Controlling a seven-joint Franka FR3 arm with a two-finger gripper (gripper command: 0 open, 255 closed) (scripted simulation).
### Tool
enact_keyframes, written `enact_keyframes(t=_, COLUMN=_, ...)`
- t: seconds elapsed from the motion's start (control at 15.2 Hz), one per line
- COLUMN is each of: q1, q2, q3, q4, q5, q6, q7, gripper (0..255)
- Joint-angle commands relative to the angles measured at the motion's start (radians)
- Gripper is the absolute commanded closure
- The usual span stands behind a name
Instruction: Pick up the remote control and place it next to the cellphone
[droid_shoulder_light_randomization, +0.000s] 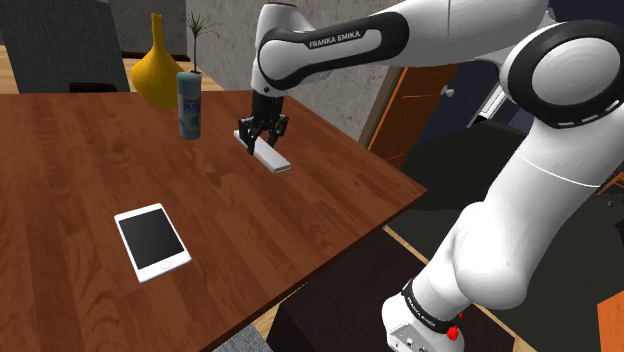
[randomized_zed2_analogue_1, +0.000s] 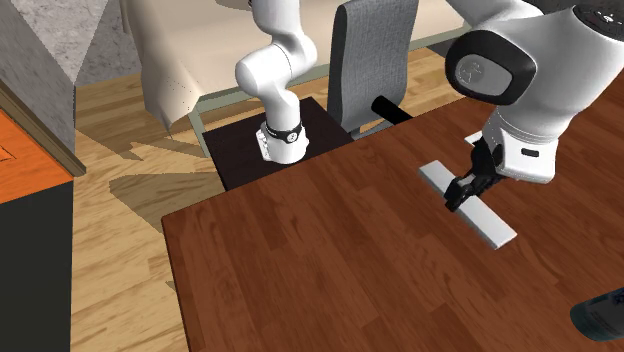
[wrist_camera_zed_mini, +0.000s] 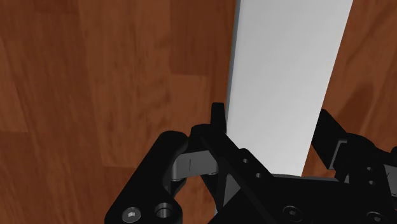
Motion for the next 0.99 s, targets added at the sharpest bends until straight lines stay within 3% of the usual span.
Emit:
enact_keyframes(t=0.0, q1=0.019, q2=0.061, q3=0.015, q4=0.078, q5=-0.002, q6=-0.018, q7=0.036, gripper=255)
enact_keyframes(t=0.4, q1=0.074, q2=0.254, q3=0.046, q4=0.352, q5=-0.016, q6=-0.098, q7=0.123, gripper=255)
enact_keyframes(t=0.73, q1=0.126, q2=0.453, q3=0.060, q4=0.659, q5=-0.031, q6=-0.207, q7=0.185, gripper=255)
enact_keyframes(t=0.92, q1=0.125, q2=0.459, q3=0.059, q4=0.627, q5=-0.032, q6=-0.170, q7=0.185, gripper=255)
